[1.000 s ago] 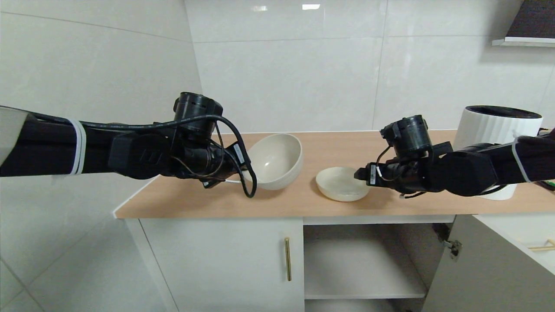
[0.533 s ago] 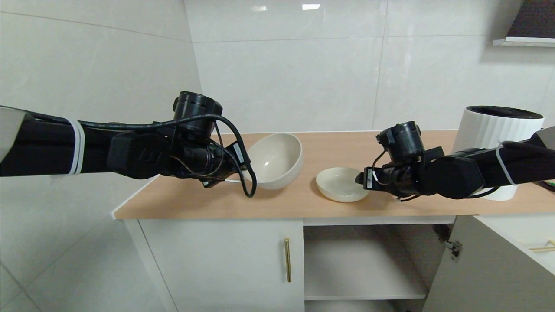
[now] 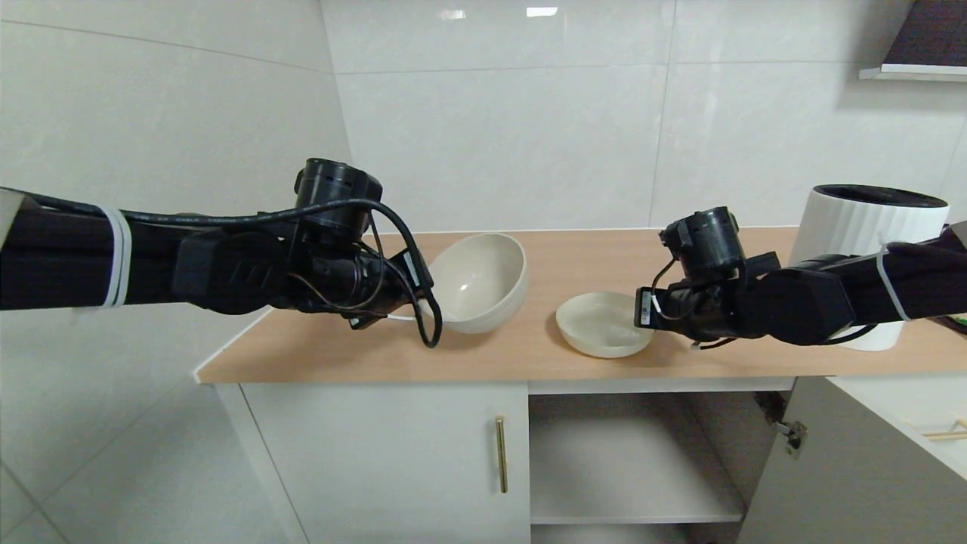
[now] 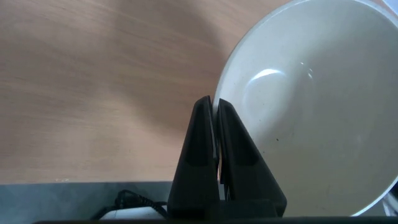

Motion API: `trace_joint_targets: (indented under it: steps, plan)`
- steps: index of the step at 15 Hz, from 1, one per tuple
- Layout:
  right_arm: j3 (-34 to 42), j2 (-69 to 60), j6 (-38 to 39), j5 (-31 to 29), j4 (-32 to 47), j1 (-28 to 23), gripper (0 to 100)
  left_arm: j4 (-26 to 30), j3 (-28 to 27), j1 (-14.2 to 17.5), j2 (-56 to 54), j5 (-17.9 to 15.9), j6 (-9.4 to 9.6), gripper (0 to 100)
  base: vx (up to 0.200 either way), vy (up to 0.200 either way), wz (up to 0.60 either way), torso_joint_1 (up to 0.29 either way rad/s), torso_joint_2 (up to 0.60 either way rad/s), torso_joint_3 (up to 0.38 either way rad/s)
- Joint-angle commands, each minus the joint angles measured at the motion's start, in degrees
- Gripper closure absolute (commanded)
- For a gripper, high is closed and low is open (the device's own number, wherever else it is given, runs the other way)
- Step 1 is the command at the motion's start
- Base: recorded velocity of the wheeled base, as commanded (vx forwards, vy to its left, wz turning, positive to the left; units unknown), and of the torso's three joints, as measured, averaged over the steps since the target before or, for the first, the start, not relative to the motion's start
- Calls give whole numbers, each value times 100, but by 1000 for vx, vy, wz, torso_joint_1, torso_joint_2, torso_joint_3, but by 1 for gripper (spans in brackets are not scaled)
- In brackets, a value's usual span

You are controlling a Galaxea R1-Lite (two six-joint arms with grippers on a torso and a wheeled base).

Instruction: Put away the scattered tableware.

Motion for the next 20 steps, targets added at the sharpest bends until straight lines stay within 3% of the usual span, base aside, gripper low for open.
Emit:
trace_joint_targets:
  steps: [1, 2, 5, 6, 10, 13, 18, 20]
  plan:
    - [40, -305, 30, 28, 100, 8, 100, -10, 207, -2, -258, 0, 206, 100, 0, 0, 0, 0, 0, 0]
    - [75, -551, 47, 89, 328, 26, 100, -27, 426, -11, -460, 9, 444, 100, 0, 0, 0, 0, 0, 0]
    - [347, -1096, 135, 555, 820, 35, 100, -10, 857, -37, -882, -18, 619, 100, 0, 0, 0, 0, 0, 0]
    - [435, -1386, 135, 1012, 899, 35, 100, -27, 1296, -37, -1172, -18, 839, 100, 0, 0, 0, 0, 0, 0]
    - [1253, -1834, 126, 1144, 1102, 158, 100, -27, 2061, -248, -1664, -211, 1349, 100, 0, 0, 0, 0, 0, 0]
    - [1639, -2168, 109, 1267, 1102, 149, 100, -36, 2413, -398, -1761, -255, 1402, 100, 0, 0, 0, 0, 0, 0]
    - [1824, -2353, 100, 1276, 1102, 149, 100, -27, 2448, -547, -1700, -273, 1393, 100, 0, 0, 0, 0, 0, 0]
    - [1842, -2282, 38, 1285, 1102, 149, 100, -27, 2439, -547, -1656, -264, 1393, 100, -200, 0, 0, 2, 2, 2]
